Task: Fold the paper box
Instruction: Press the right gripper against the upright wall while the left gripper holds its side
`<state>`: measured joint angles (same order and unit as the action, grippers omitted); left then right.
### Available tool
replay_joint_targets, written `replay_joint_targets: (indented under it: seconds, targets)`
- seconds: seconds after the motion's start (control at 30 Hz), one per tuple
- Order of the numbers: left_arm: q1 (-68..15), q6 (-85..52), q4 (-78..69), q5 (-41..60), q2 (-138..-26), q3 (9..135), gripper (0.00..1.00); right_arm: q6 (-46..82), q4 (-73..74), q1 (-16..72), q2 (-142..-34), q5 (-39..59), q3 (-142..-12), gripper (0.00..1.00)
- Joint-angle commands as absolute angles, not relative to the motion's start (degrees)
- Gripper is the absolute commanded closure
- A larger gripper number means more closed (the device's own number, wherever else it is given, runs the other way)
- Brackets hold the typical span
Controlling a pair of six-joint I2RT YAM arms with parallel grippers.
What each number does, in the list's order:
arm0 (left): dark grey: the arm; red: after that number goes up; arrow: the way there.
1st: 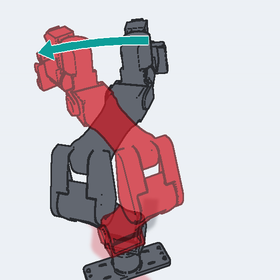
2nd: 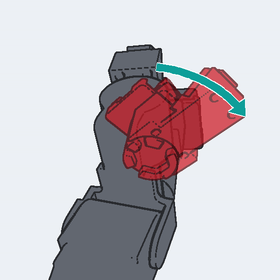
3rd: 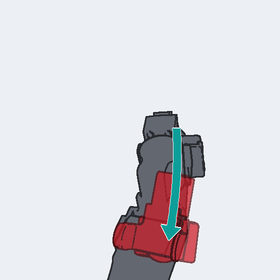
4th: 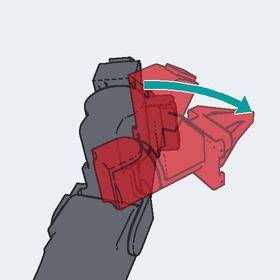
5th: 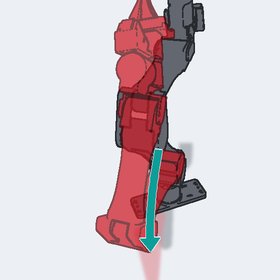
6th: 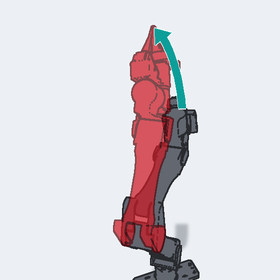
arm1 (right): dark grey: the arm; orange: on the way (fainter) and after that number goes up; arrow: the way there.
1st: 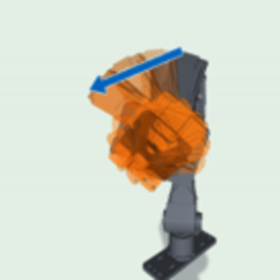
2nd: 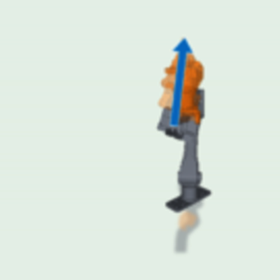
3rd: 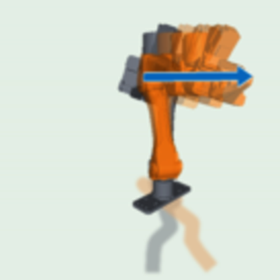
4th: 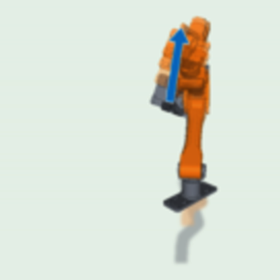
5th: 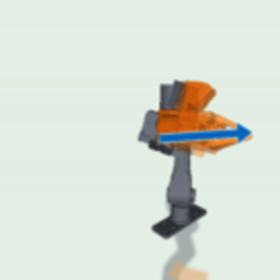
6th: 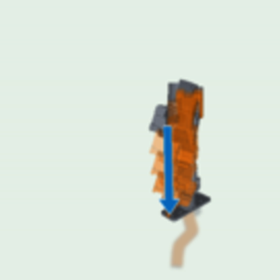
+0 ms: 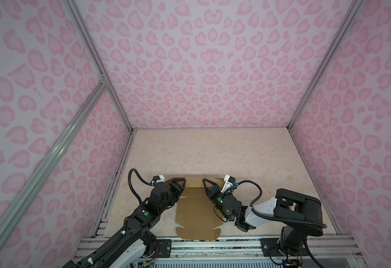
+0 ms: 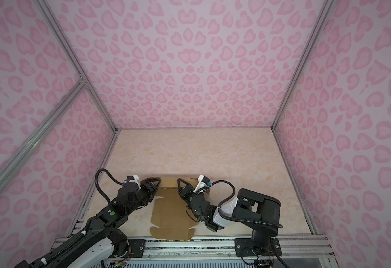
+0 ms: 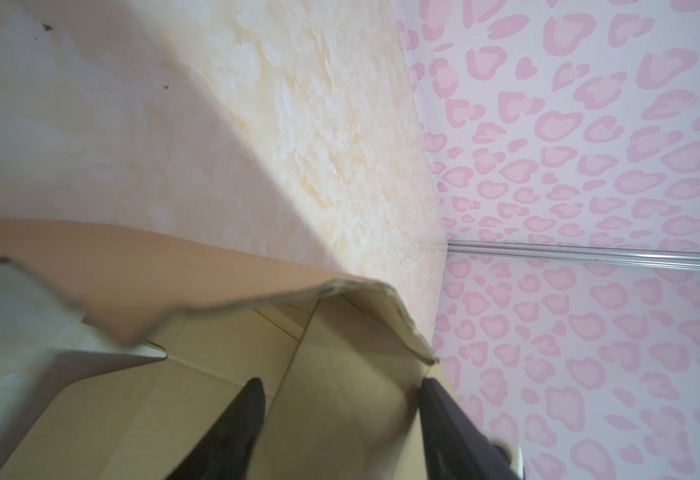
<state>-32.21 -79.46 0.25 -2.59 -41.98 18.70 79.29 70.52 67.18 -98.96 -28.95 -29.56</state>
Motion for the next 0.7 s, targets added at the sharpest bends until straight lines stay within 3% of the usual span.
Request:
replay_joint_targets:
  seconds: [0.0, 0.43, 0.67]
  targets:
    - [-32.2, -79.1, 3.6, -4.1, -42.3, 18.1, 0.38, 77.7, 72.9, 67.1, -99.1, -29.8, -29.4, 0.70]
    - [-32.2, -77.7, 5.6, -5.0, -43.2, 20.9, 0.38, 78.3, 78.4, 66.8, -102.1, -28.7, -28.9, 0.73]
    - [-32.1, -77.5, 6.9, -5.3, -42.9, 21.5, 0.38, 79.5, 81.7, 67.1, -104.5, -28.8, -28.8, 0.67]
